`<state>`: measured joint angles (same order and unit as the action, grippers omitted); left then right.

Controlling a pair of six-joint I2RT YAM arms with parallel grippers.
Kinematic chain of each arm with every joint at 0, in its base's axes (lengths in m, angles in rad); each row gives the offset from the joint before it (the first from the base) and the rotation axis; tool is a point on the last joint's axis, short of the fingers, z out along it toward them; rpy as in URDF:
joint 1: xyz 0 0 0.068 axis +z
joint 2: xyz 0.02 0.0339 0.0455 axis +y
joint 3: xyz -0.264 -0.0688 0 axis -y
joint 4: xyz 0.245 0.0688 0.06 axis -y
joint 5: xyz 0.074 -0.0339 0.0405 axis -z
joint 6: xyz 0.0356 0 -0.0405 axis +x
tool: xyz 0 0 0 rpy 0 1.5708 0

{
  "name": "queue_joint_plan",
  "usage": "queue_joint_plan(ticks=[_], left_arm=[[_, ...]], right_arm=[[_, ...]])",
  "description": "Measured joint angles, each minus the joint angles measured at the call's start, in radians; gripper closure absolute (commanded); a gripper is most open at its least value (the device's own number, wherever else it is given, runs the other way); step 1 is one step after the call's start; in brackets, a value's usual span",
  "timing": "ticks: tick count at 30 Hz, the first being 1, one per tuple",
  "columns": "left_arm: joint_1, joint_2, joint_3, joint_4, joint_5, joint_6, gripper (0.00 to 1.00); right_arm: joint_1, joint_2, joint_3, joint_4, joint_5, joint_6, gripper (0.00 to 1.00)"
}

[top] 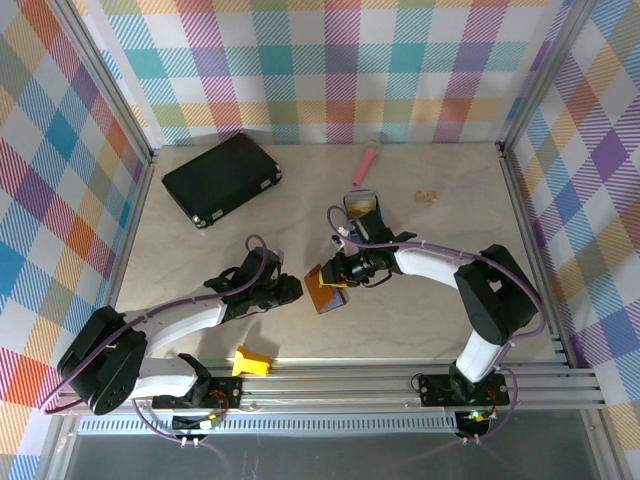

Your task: Put the credit cards into the card holder

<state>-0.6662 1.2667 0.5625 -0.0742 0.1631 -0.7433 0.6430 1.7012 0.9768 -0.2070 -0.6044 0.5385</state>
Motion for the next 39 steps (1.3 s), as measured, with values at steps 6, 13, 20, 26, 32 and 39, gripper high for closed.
queue_joint_plan(ticks=[6, 13, 20, 26, 32, 39], left_arm=[[0.0, 0.0, -0.002, -0.003, 0.0, 0.0, 0.73], [0.0, 0.0, -0.002, -0.003, 0.0, 0.0, 0.73], [0.0, -0.002, -0.002, -0.003, 0.0, 0.004, 0.73], [0.0, -0.003, 0.01, -0.024, 0.004, 0.026, 0.73], [0.0, 0.037, 0.045, -0.025, 0.025, 0.044, 0.73], [0.0, 0.055, 0.047, -0.025, 0.038, 0.057, 0.73]], right_arm=[[0.0, 0.008, 0.016, -0.023, 0.021, -0.005, 0.82], [0.001, 0.008, 0.016, -0.029, 0.032, -0.031, 0.96], [0.001, -0.022, 0.015, -0.067, 0.099, -0.056, 1.0], [-0.012, -0.166, -0.001, -0.181, 0.249, -0.064, 1.0], [-0.015, -0.268, -0.001, -0.332, 0.444, -0.042, 1.0], [-0.013, -0.279, 0.009, -0.495, 0.676, 0.024, 1.0]])
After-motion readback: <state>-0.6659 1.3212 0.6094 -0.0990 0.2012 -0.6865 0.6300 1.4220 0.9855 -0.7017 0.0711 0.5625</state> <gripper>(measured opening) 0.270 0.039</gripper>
